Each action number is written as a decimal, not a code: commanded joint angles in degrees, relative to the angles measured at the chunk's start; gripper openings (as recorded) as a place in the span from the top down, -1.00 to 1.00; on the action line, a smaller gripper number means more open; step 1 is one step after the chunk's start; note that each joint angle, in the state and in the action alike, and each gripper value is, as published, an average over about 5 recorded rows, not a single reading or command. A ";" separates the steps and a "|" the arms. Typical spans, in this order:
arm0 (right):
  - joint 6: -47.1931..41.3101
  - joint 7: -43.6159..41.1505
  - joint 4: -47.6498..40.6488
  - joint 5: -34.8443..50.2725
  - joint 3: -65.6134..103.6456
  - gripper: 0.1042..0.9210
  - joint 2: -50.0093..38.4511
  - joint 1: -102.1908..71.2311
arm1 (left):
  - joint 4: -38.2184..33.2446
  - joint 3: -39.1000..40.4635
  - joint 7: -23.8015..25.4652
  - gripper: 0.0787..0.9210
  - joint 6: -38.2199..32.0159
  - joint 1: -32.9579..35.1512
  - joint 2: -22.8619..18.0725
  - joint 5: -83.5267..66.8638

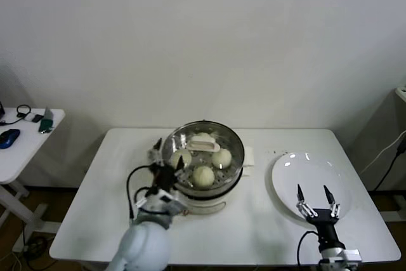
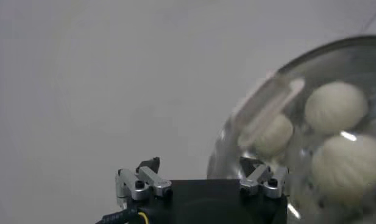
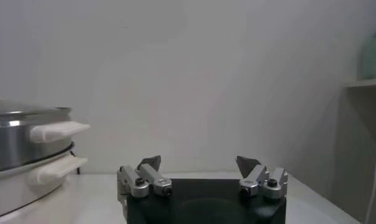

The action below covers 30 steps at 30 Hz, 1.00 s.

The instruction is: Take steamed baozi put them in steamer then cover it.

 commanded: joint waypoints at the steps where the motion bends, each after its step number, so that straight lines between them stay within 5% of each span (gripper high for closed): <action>1: 0.59 2.13 -0.33 -0.13 0.05 -0.76 0.67 -0.07 | 0.60 -28.79 -4.96 -0.77 -39.87 18.32 -2.02 -43.83; 6: 1.22 1.84 -1.07 0.01 0.66 -0.76 0.52 -0.44 | 7.89 -36.16 -3.30 -0.77 -47.82 22.71 0.78 -56.25; 12: 1.29 1.08 -1.70 0.56 0.62 -0.76 0.17 -0.54 | 14.67 -35.07 -2.44 -0.77 -56.02 23.18 0.73 -57.82; 30: 1.67 0.91 -1.90 1.88 1.17 -0.76 -0.37 -1.12 | 17.63 -31.24 -0.68 -0.77 -58.29 22.82 -1.43 -56.05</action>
